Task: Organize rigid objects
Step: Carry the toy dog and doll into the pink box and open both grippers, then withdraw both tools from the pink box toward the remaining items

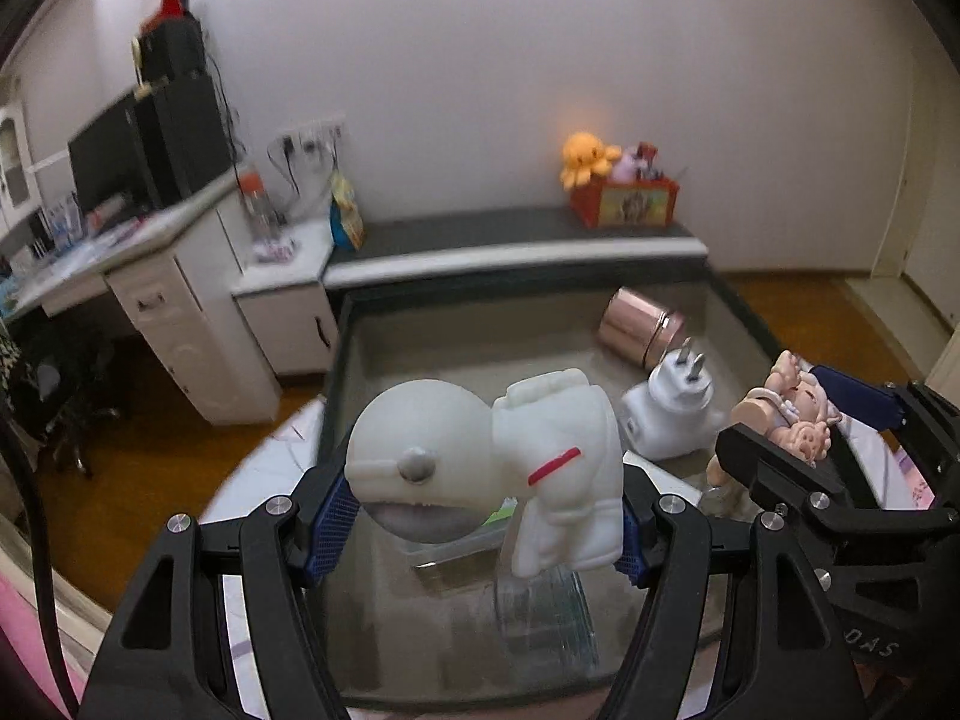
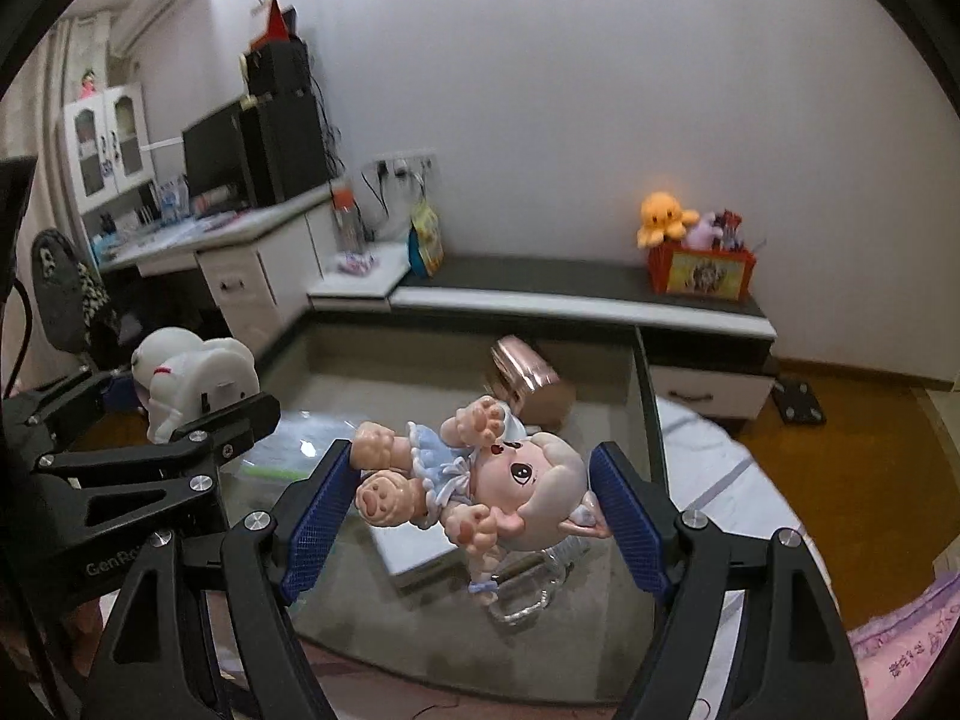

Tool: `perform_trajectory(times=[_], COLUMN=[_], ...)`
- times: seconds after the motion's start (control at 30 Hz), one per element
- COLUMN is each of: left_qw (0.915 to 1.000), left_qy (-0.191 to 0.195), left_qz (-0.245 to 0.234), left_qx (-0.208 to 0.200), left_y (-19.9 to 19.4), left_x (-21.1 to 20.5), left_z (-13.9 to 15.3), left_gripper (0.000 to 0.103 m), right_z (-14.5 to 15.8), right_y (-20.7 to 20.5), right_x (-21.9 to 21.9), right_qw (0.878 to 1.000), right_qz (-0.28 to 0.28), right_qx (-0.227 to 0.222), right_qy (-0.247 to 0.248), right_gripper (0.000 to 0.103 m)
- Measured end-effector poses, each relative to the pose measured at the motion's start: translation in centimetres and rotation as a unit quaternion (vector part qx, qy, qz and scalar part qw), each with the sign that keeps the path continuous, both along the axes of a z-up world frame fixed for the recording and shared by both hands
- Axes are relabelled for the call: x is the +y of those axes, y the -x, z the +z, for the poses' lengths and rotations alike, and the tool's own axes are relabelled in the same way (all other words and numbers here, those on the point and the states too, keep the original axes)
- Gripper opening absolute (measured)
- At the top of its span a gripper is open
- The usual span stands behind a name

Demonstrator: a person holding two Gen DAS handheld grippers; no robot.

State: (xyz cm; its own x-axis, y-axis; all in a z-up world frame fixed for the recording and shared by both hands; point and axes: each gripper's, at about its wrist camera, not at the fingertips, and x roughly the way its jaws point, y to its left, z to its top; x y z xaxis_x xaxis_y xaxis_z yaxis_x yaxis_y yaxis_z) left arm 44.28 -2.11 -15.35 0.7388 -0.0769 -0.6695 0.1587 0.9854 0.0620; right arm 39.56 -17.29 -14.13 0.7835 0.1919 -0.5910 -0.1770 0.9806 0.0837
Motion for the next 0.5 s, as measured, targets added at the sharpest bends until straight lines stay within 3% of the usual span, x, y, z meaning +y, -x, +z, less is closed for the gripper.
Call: perform_trajectory(times=[0.17, 0.27, 0.43, 0.5], left_qw=[0.9998, 0.9996, 0.9994, 0.9991], left_qy=[-0.018, -0.016, -0.005, 0.003], left_qz=[0.008, 0.021, 0.025, 0.024], left_qx=[-0.001, -0.003, -0.023, -0.035], left_y=[-1.2, -1.2, 0.9, 2.3], left_x=[-0.4, 0.1, 1.2, 1.6], left_z=[-1.0, -1.0, 0.8, 1.7], left_gripper=[0.072, 0.086, 0.092, 0.094], right_z=[-1.8, -2.1, -0.8, 0.1], right_y=[-1.6, -2.0, -1.5, -0.6], right_x=[-0.7, -0.8, -0.9, -0.8], right_qw=[1.000, 1.000, 1.000, 1.000], right_qz=[-0.005, -0.009, -0.012, -0.013], right_qx=[0.018, 0.021, 0.003, -0.008], right_qy=[0.003, 0.003, -0.005, 0.000], right_gripper=[0.081, 0.081, 0.092, 0.103])
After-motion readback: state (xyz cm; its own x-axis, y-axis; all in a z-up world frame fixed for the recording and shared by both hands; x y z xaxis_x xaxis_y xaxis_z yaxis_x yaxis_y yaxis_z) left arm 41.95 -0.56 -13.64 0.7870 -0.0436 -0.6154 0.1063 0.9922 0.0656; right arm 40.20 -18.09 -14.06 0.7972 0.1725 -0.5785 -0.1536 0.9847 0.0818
